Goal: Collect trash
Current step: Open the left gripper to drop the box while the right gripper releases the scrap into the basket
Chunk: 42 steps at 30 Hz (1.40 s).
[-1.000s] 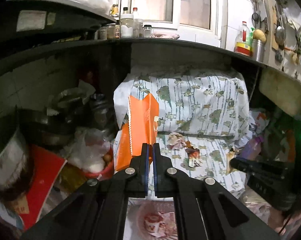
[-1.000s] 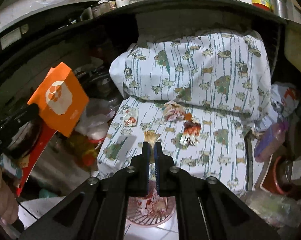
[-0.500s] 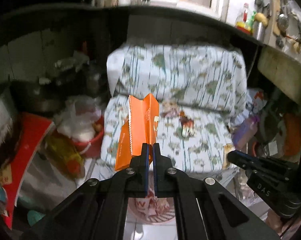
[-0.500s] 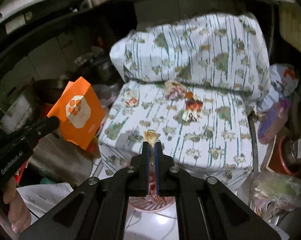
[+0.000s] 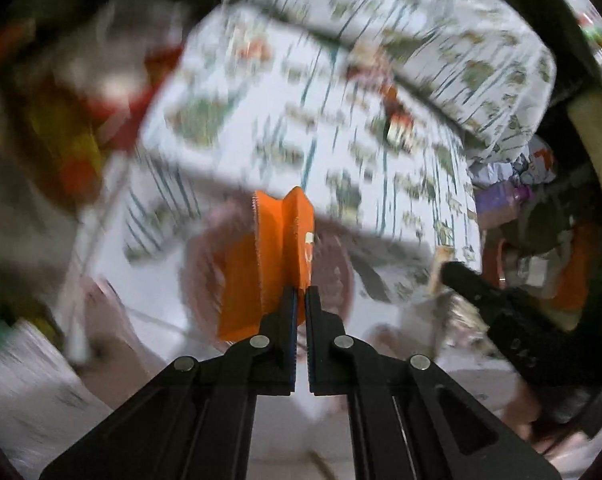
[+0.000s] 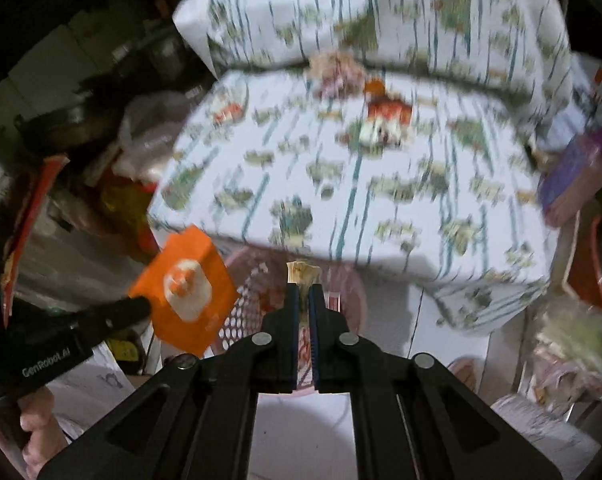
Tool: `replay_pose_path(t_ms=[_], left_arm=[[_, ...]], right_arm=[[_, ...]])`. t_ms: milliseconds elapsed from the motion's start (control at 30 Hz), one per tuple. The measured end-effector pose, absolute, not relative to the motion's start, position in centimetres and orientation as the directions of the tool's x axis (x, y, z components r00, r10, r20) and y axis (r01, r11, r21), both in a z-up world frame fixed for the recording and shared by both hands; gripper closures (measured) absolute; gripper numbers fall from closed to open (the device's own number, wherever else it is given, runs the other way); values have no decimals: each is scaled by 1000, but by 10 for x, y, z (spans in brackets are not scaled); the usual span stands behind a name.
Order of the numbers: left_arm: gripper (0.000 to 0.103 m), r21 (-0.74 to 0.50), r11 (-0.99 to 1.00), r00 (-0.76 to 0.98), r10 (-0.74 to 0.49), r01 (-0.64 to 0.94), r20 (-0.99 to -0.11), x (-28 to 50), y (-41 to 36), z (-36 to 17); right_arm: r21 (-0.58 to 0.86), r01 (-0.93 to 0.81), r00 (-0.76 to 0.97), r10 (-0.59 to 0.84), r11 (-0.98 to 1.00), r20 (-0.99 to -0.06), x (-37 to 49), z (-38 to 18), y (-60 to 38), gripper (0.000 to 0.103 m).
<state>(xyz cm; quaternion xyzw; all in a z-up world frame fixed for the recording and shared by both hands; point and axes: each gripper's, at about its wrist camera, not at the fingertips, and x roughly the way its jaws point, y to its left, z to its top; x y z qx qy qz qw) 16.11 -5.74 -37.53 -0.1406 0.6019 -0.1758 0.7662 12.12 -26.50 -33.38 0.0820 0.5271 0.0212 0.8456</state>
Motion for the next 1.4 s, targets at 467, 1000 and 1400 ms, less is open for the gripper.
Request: replay_pose_path(t_ms=[467, 1000, 1400], left_arm=[[99, -322, 944, 139, -328, 66, -934, 182, -80, -442], [40, -174, 978, 237, -196, 113, -952, 180, -83, -424], [40, -132, 986, 278, -155, 99, -948, 181, -74, -412]], right_arm=[[250, 115, 298, 207, 961, -932, 143, -393, -271, 99], [314, 111, 328, 264, 943, -907, 148, -378, -270, 93], [266, 125, 376, 202, 956, -904, 144, -366, -275, 73]])
